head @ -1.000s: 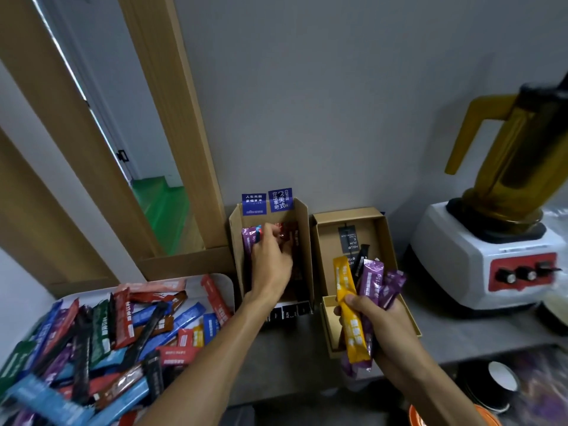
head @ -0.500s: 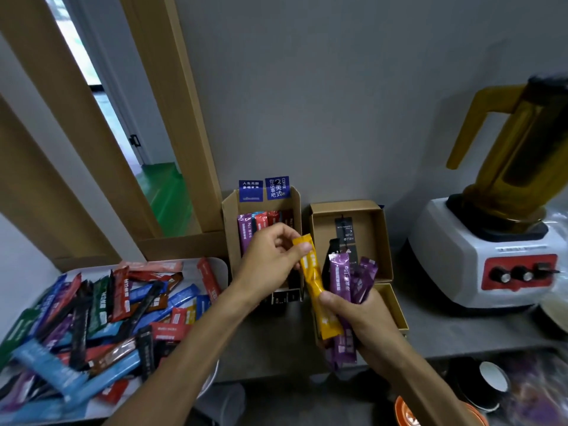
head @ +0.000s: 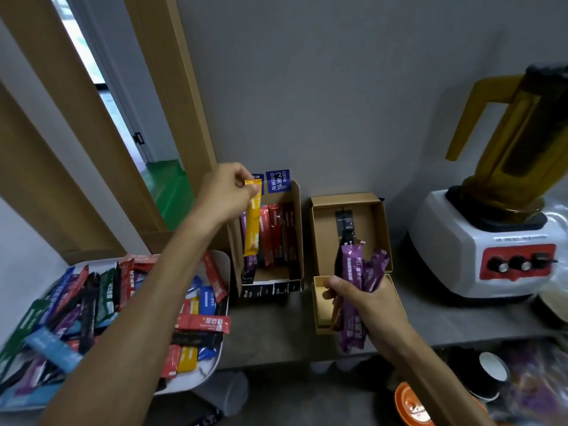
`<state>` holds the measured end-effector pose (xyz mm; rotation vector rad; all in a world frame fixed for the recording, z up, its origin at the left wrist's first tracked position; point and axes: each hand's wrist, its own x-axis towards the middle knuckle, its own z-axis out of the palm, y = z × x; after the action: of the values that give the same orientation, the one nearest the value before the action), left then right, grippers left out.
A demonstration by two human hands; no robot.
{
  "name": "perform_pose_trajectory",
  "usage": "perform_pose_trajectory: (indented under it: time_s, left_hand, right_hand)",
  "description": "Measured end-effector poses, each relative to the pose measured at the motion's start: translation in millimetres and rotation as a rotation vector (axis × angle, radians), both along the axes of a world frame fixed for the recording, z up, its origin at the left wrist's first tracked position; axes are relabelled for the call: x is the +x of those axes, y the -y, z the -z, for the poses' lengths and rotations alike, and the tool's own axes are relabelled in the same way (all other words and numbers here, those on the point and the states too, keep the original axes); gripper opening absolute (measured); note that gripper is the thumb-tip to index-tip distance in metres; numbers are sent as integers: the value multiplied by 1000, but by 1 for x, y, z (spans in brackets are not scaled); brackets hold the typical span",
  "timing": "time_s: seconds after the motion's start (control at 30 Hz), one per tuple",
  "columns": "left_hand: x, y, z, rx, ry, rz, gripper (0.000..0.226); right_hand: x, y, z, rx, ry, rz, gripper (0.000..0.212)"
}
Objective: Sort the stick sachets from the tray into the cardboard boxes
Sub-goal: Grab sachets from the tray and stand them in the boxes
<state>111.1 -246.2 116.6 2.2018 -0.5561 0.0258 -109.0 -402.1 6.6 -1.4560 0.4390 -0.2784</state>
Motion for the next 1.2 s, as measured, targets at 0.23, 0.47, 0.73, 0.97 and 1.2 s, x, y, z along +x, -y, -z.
perform_pose_trajectory:
  time_s: [0.23,0.47,0.73,0.97,1.2]
  left_hand:
    - [16,43,48,230,27,35,19]
    - [20,45,82,284,163,54,44]
    - [-12,28,128,618,579,134,61]
    - [-69,30,56,-4,156,449,15]
    - [-94,38,41,-130,-51,543,10]
  right_hand:
    - [-2,-4,1,17,20,23,44]
    - [-1,-5,-1,66,38,41,43]
    - [3,-5,1,111,42,56,51]
    - [7,-1,-5,31,36,68,47]
    - [13,-8,-17,-111,121,26,42]
